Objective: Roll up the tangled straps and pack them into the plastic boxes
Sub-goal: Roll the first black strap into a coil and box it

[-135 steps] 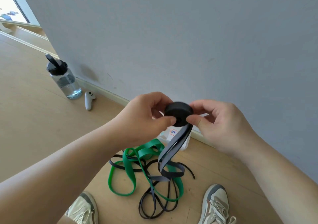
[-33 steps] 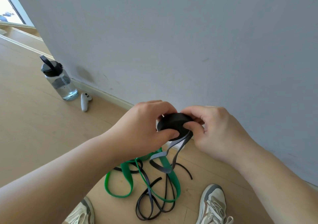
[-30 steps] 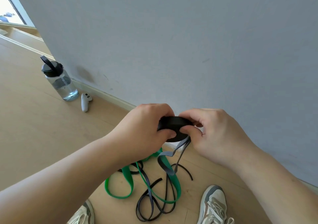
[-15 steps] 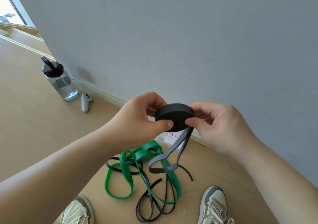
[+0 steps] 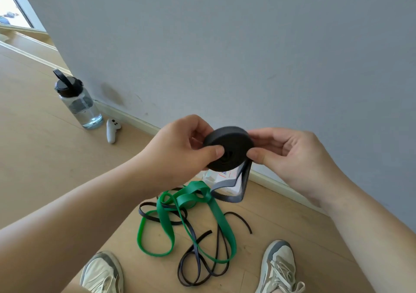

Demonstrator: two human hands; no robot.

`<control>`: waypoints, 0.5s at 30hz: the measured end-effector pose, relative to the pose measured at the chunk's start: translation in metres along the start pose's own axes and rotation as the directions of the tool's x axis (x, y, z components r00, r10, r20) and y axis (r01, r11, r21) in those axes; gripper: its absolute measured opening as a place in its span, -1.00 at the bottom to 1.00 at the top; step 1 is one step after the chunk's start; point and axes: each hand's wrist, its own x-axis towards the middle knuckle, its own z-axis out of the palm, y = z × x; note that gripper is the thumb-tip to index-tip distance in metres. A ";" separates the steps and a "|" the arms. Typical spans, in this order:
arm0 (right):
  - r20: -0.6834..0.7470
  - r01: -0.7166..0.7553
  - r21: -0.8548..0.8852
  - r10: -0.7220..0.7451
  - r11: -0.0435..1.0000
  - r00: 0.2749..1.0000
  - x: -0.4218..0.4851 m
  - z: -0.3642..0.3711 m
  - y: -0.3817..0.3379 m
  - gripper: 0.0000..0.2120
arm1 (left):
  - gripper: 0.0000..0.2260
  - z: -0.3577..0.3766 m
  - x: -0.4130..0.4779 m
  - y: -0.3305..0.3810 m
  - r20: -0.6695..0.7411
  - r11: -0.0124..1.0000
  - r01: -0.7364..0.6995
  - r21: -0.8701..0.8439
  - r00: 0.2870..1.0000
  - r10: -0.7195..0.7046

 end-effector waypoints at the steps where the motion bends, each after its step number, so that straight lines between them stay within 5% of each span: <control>1: 0.006 0.008 0.027 -0.008 1.000 1.000 0.000 0.000 -0.001 -0.65 | -0.84 0.000 -0.001 0.001 0.031 0.994 0.034 -0.100 0.999 -0.031; 6: 0.027 0.043 0.002 -0.043 0.999 0.999 0.002 0.003 -0.002 -0.72 | -0.82 0.004 -0.003 -0.003 0.080 0.987 0.022 -0.162 0.997 -0.009; 10: 0.049 0.148 -0.268 -0.140 0.952 0.989 -0.003 0.006 -0.003 -0.74 | -0.77 0.008 -0.005 -0.004 0.022 0.970 -0.150 0.190 0.989 0.149; 15: 0.166 0.247 -0.386 -0.196 0.889 0.966 -0.003 0.012 0.003 -0.76 | -0.81 0.016 -0.011 0.000 0.139 0.837 -0.286 0.467 0.958 0.251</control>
